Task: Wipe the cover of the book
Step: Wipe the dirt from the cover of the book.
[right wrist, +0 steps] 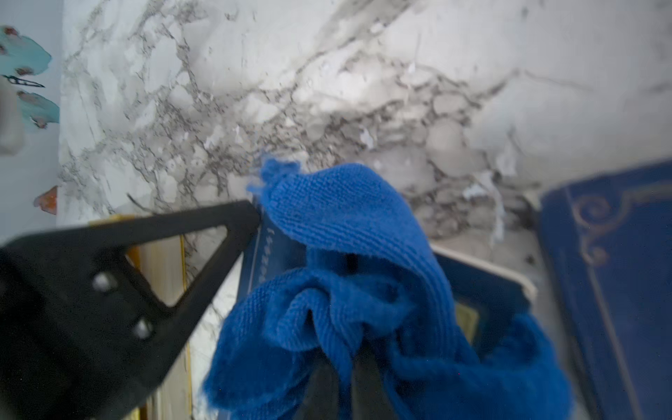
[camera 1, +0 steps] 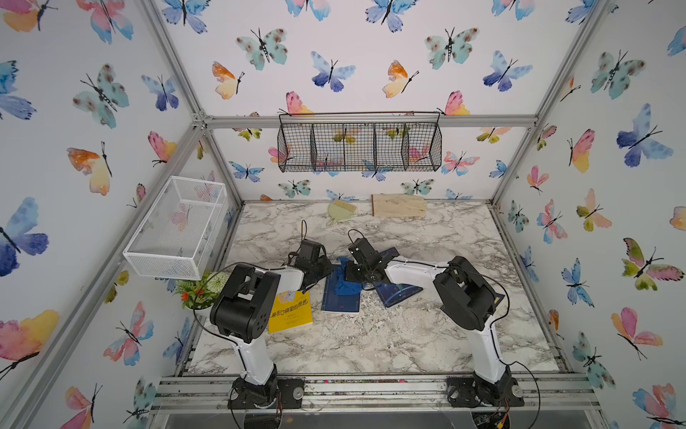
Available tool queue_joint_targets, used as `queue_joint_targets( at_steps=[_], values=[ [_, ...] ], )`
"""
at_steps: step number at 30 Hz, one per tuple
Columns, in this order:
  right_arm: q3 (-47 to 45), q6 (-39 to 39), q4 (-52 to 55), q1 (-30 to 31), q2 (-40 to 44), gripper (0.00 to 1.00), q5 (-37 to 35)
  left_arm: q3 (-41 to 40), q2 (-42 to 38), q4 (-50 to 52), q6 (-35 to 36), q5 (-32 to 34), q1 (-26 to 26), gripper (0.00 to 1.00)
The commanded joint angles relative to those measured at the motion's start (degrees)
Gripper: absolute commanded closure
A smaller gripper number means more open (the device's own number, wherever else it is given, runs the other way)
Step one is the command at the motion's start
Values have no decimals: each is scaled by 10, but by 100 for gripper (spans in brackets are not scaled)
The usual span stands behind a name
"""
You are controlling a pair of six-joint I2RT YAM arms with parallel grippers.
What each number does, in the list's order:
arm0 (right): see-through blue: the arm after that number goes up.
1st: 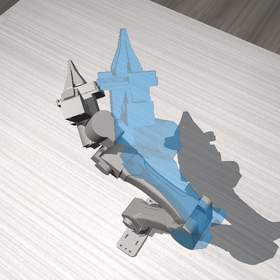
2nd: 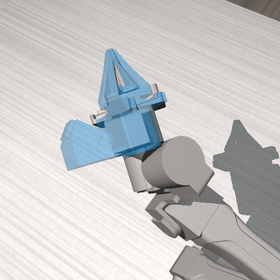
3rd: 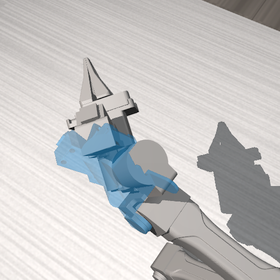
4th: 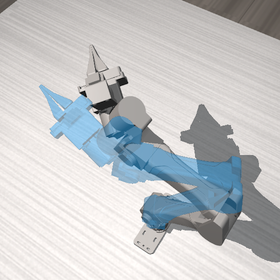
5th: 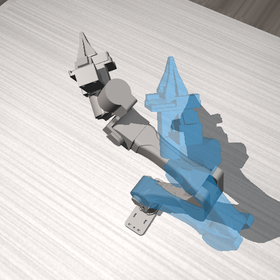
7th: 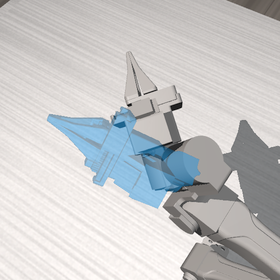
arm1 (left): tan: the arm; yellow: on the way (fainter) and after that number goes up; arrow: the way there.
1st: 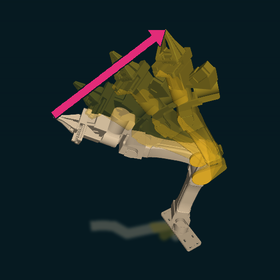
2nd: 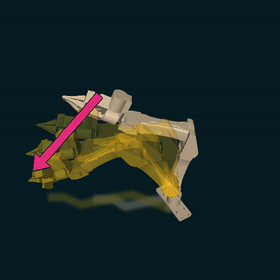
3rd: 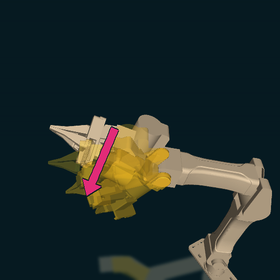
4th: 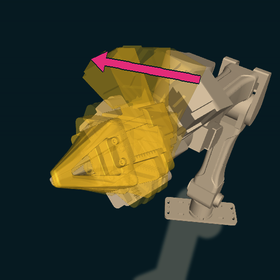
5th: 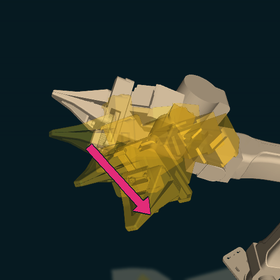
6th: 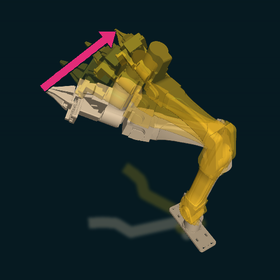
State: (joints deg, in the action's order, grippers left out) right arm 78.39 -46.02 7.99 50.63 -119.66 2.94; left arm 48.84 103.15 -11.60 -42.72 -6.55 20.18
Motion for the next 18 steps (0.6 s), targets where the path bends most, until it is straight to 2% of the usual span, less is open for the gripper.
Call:
queue_joint_targets(
  at_steps=[1, 4, 6, 13, 18],
  values=[
    [-69, -11, 142, 60, -32, 99, -16, -15, 24, 47, 0, -19, 3, 87],
    [-67, -21, 133, 70, -48, 99, 1, -15, 22, 47, 0, -20, 2, 87],
    [-37, -18, 154, 63, -74, 99, -23, -17, 20, 47, 1, -18, 2, 87],
    [100, 13, 211, -7, -158, 99, -31, -18, 18, 45, 1, -16, 2, 87],
    [135, 17, 215, -21, -177, 99, -18, -18, 14, 49, 3, -10, 3, 87]
  ],
)
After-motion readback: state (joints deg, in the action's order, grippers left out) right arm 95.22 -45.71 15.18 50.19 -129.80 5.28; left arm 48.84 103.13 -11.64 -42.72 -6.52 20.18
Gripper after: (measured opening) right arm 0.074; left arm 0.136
